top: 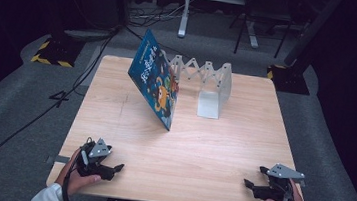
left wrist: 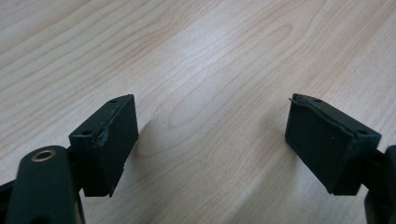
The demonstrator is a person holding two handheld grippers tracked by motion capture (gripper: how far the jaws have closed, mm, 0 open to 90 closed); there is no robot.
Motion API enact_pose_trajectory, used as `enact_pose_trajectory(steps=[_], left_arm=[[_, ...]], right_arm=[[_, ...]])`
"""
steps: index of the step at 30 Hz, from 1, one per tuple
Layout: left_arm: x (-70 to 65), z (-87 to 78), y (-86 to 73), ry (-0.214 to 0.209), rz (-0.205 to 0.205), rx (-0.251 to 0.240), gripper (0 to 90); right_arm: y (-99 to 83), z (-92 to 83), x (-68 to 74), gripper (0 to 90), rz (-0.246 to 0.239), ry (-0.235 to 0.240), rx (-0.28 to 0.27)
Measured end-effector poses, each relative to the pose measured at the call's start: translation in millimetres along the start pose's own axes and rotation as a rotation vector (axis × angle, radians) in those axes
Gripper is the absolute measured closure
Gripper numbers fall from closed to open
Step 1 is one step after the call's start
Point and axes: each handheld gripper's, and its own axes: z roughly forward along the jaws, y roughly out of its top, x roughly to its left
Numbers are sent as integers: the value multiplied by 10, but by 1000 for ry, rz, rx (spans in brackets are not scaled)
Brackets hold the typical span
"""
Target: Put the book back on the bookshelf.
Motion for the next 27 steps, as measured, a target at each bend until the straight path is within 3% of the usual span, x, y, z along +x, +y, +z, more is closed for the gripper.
enact_pose_trajectory(steps=[27], left_arm=[[0,-20,-23,9,-8,1,168]], right_arm=[[-3,-1,-5,164,7,-7,0]])
